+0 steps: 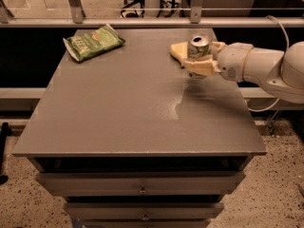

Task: Move 7up can near sponge

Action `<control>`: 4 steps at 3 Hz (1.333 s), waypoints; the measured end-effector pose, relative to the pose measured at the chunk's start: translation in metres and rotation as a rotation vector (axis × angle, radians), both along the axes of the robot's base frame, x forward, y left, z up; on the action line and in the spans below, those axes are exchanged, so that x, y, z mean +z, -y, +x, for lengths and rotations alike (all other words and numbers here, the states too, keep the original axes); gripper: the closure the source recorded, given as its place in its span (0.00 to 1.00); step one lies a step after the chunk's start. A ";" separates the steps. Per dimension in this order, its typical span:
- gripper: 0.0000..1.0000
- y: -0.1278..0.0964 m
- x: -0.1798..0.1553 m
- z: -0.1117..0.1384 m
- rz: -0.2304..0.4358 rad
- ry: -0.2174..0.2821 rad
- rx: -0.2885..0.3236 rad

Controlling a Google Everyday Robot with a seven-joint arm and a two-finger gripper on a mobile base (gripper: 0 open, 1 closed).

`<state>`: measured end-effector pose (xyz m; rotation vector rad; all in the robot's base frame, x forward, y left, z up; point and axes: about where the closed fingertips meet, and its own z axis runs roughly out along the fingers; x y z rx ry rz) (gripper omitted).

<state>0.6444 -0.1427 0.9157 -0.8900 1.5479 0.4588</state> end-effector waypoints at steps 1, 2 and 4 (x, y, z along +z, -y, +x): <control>1.00 0.031 -0.003 0.023 0.066 0.007 -0.080; 0.85 0.051 -0.004 0.041 0.099 -0.003 -0.127; 0.39 0.064 -0.021 0.063 0.138 -0.060 -0.155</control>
Offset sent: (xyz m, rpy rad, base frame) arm 0.0645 -0.0871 -0.0088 0.1317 0.0331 -0.2018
